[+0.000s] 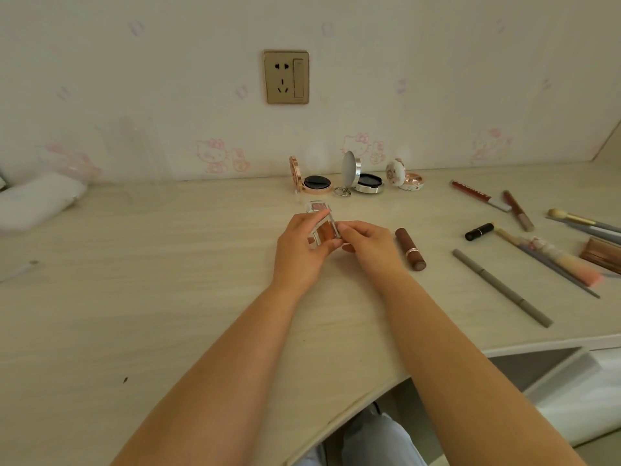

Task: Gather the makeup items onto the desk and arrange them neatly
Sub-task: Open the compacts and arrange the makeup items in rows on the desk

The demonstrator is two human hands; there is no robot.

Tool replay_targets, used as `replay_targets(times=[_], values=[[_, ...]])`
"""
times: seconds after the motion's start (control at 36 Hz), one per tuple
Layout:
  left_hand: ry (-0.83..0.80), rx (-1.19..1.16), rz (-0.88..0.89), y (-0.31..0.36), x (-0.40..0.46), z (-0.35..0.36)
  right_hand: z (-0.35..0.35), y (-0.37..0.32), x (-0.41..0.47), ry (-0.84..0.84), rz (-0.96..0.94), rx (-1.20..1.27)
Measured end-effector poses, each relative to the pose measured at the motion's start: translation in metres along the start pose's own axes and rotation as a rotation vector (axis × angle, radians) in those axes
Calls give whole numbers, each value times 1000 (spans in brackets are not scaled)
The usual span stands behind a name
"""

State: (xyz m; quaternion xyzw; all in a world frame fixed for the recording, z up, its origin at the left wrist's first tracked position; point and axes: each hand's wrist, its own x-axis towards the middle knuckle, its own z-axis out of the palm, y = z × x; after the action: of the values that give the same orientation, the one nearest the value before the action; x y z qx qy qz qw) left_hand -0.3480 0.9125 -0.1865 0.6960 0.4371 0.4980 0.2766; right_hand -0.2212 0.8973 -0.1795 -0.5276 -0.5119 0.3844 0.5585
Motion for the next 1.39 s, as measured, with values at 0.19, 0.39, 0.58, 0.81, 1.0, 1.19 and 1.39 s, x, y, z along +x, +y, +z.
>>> replay_targets(times=[0.19,0.39,0.58,0.81,1.0,1.19,1.39], values=[[0,59,45,1,0,0,-3,-2,-2,-29,60,47],[11,81,56,0,-1,1,-1,-3,-4,3,64,12],[6,53,25,0,0,2,0,-2,-2,65,83,-22],[13,-34,1,-3,1,2,3,2,1,147,69,-78],[75,-65,-22,-6,4,0,7,6,1,151,59,-177],[102,-139,-73,-7,5,-2,7,8,1,86,38,-302],[137,-195,-63,-8,5,-2,9,6,-1,2,0,-407]])
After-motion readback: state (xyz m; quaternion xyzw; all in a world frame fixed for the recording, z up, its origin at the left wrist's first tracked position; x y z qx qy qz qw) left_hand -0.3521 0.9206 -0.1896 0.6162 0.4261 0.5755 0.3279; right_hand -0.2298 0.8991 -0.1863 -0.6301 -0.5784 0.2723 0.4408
